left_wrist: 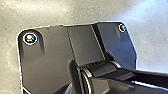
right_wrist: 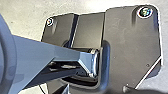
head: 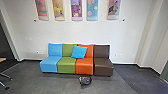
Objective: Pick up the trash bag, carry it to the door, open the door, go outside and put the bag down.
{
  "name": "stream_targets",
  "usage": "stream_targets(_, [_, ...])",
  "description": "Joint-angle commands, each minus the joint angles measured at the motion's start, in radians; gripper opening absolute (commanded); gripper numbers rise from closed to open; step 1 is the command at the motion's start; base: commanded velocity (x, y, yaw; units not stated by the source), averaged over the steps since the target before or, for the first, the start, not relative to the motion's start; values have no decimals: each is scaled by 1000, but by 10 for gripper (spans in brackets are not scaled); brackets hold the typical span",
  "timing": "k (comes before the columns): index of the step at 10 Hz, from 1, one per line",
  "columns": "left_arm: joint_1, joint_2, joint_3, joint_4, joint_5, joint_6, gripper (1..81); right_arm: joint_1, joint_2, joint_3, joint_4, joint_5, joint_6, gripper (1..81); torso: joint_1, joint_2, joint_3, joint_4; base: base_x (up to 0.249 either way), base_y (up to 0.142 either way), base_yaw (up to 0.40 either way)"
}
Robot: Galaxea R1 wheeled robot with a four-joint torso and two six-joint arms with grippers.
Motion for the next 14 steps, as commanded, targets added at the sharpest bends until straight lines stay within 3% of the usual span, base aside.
stream_targets(1, [-55, -8, 8, -4, 40, 3, 811, 42, 4, 11, -11, -73, -7, 811, 0, 0, 0, 0, 134, 0, 0])
stream_targets(14, [-61, -17, 12, -6, 37, -10, 811, 4, 33, -34, -17, -28, -3, 811, 0, 0, 0, 0, 127, 0, 0])
